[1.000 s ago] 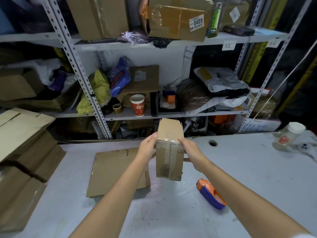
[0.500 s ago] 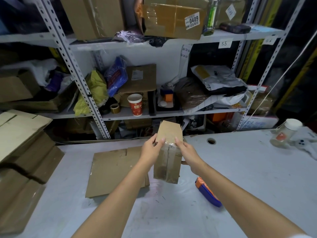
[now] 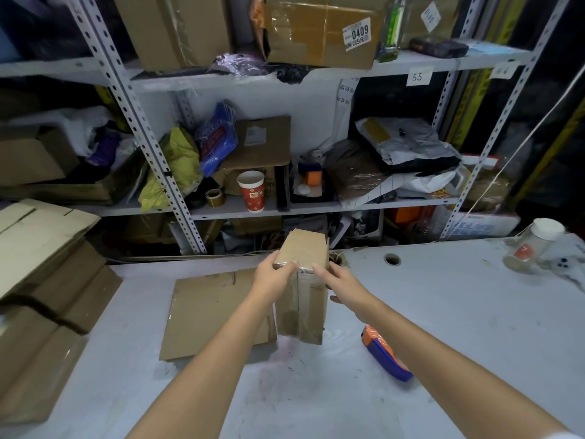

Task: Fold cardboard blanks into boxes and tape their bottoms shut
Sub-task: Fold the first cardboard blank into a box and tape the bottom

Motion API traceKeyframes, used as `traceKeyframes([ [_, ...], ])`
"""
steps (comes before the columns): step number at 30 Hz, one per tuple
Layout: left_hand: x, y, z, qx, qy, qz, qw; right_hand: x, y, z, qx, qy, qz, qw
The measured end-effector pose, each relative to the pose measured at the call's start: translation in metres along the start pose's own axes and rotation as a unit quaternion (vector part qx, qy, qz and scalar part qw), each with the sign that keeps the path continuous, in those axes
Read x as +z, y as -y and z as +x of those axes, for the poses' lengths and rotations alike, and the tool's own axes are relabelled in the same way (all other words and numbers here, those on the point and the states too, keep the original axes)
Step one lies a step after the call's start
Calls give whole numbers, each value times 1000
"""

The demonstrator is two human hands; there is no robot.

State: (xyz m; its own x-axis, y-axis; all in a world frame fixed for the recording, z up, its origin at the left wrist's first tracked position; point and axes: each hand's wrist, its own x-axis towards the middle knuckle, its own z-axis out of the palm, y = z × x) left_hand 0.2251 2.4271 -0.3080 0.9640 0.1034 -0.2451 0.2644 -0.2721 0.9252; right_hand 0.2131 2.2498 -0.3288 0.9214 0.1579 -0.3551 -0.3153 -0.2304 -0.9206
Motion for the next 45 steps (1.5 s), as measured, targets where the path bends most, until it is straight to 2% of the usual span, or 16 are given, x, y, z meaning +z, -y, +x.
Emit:
traceKeyframes([
  [3, 0, -1, 0, -10, 10, 15, 1000, -7, -6, 1, -96, -24, -113, 989],
  [5, 5, -4, -4, -11, 27, 29, 999, -5, -10, 5, -140, -20, -255, 957],
  [7, 9, -3, -4, -2, 40, 44, 998, -3, -14, 10, -175, -30, -331, 927],
  [11, 1, -5, -3, 16, 102, 2, 995, -14, -16, 12, -200, -87, -269, 938],
  [14, -9, 5, 0, 5, 91, 16, 996, -27, -10, 13, -161, -149, -120, 968],
  [16, -14, 17, 0, 9, 93, 35, 995, -30, -4, 12, -162, -147, -21, 976],
  [18, -14, 26, -1, 19, 101, 40, 994, -30, 0, 11, -169, -125, 28, 977],
  [22, -15, 33, 2, 39, 63, 48, 996, -28, -10, 10, -158, -91, 21, 983],
  [26, -26, 36, 0, 88, 3, 145, 985, -29, -5, 11, -64, -40, 13, 997],
  [30, -25, 29, -4, 152, 26, 278, 948, -32, 14, 19, 71, -65, -21, 995],
  [33, -19, 34, -2, 147, 47, 305, 940, -33, 19, 20, 117, -52, -21, 992],
  [35, -19, 34, -2, 128, 63, 277, 950, -32, 15, 21, 117, -56, -5, 992],
  [39, -22, 26, -3, 40, 80, 110, 990, -26, -4, 24, 110, -98, 60, 987],
  [42, -25, 27, 1, -30, 42, 25, 998, -24, -13, 21, 105, -108, 82, 985],
  [45, -23, 32, 4, -92, 20, -10, 996, -21, -15, 14, 52, -106, 78, 990],
])
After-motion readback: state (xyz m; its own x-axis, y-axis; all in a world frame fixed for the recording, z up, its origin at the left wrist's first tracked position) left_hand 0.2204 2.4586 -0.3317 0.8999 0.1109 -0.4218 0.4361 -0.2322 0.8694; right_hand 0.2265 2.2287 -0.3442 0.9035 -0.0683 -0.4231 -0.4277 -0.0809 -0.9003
